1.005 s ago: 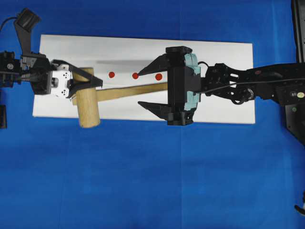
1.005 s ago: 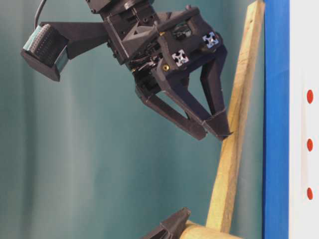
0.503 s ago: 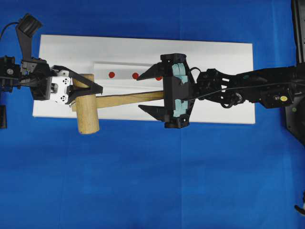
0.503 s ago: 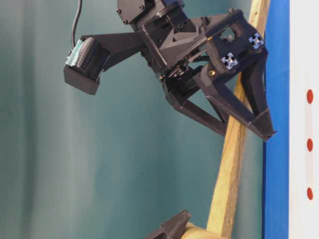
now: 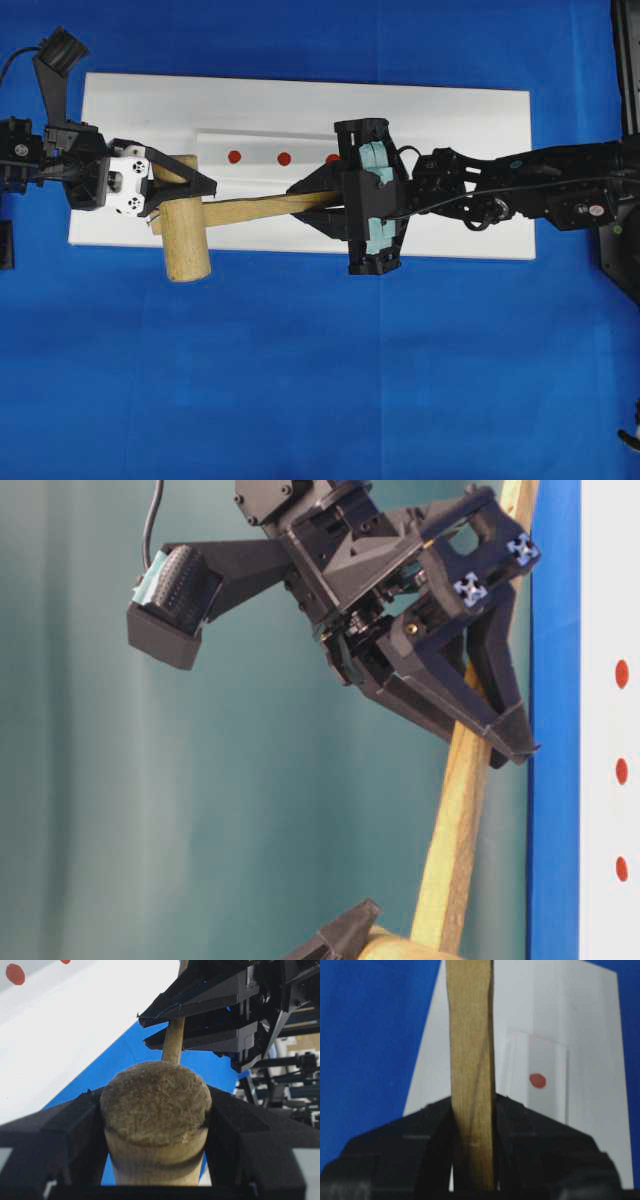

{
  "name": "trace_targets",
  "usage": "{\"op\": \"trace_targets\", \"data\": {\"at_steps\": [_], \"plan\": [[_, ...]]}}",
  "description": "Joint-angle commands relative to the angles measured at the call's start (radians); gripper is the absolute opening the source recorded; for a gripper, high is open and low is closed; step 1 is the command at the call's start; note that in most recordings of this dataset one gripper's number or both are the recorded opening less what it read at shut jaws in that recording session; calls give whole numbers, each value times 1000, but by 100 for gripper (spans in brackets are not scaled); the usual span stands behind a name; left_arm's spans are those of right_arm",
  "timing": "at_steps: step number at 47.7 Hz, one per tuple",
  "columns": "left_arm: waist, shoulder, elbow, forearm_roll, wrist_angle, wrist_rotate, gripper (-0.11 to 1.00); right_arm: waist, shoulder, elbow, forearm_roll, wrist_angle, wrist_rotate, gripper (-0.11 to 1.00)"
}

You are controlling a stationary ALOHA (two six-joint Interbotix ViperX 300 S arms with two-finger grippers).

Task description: Hit the mark with a hammer.

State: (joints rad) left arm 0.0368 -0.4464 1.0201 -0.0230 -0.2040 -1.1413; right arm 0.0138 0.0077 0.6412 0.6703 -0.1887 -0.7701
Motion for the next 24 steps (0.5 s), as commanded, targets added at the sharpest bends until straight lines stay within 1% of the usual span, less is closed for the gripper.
{"op": "trace_targets", "data": {"at_steps": [1, 15, 16, 21, 23, 24], "plan": [[-5, -15, -35, 3, -9, 6, 45, -5, -14, -12, -2, 0, 3, 7], [-6, -17, -35, 3, -8, 5, 46, -3, -14, -15, -2, 12, 5, 7], [-5, -15, -35, 3, -8, 5, 48, -3, -14, -15, -2, 12, 5, 7], [-6, -15, -34, 3, -8, -5, 75, -2, -15, -18, 0, 12, 6, 7], [-5, -17, -34, 3, -8, -5, 85, -3, -17, -18, 0, 12, 6, 7], [-5, -18, -32, 3, -8, -5, 88, -3, -18, -18, 0, 12, 8, 7]]}}
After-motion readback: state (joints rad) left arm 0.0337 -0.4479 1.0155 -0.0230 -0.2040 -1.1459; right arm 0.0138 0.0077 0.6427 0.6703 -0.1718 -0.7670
